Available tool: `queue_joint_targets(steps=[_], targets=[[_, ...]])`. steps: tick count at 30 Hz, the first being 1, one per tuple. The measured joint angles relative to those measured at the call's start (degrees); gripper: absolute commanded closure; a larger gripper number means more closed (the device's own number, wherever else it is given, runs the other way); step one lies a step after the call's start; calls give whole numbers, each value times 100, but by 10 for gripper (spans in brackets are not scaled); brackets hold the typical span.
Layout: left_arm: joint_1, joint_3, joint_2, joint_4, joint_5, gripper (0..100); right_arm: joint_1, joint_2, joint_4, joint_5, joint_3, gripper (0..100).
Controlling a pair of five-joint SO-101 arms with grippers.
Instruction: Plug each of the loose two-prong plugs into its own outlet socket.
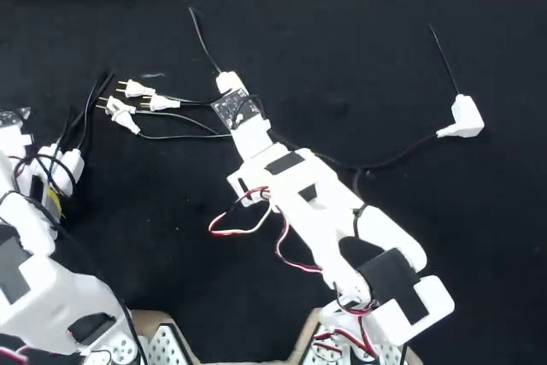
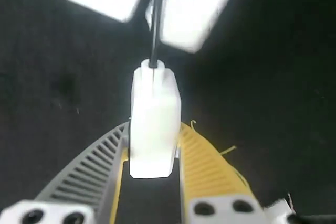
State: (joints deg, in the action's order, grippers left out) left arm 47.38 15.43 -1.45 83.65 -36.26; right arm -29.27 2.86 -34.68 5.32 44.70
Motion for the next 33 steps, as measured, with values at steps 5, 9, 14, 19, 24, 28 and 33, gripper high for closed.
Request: queue_joint_targets(steps=[5,9,14,19,24,28,33], targets=[[-62,-422,976,870,0,970,9,176,26,0,290,906],[-554,-404,1785,1231,0,970,9,879,316,0,897,906],[-1881,211,2400,1292,378,967,123,1934,721,18,1697,906],[-3578,879,2462,738,1433,966,1055,2734,905,-598,2031,906],[-5029,1741,2462,-105,2004,930,1864,2971,923,-1169,2048,906],[-5758,2180,2462,-536,2092,813,1881,2971,923,-1213,2048,906],[-5802,2251,2497,-782,2295,755,1881,2971,923,-1213,2048,906]])
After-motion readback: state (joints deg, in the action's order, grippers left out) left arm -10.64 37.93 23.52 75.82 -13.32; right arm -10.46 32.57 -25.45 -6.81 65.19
